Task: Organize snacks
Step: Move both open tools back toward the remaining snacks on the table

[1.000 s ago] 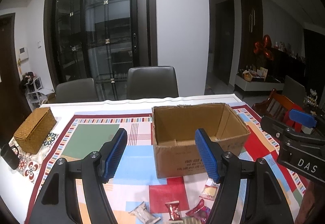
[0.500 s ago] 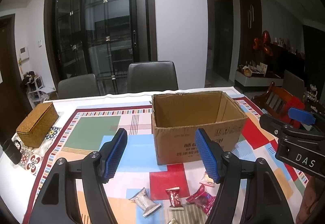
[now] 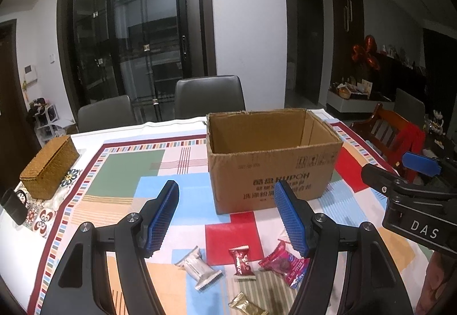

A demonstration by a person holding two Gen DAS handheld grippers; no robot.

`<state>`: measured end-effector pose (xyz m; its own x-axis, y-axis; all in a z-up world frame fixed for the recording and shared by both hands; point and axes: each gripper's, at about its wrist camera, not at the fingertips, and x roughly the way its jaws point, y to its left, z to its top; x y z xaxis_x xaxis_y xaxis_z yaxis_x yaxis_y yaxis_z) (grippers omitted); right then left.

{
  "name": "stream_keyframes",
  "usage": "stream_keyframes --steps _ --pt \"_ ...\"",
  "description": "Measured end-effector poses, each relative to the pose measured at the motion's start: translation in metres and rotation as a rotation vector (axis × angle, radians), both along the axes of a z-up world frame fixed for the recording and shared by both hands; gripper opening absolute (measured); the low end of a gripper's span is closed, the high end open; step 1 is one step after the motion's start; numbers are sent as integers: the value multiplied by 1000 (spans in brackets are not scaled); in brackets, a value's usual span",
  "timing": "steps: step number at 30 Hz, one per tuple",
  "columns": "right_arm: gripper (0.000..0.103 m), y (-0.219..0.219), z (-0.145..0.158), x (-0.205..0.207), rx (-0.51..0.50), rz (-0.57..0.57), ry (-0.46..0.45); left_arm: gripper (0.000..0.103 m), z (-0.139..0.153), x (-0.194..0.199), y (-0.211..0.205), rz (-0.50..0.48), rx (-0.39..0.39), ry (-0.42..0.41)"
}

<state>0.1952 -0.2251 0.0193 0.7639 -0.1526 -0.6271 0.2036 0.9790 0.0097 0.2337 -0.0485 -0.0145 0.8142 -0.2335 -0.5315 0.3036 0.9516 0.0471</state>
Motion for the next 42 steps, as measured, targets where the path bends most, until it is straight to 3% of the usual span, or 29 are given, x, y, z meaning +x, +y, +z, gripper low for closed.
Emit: stream_keyframes --steps 14,42 --pt "79 1 -29 -9 4 12 46 68 -32 -12 3 10 21 53" --pt "79 21 -84 -16 -78 218 123 68 -96 -50 14 226 8 170"
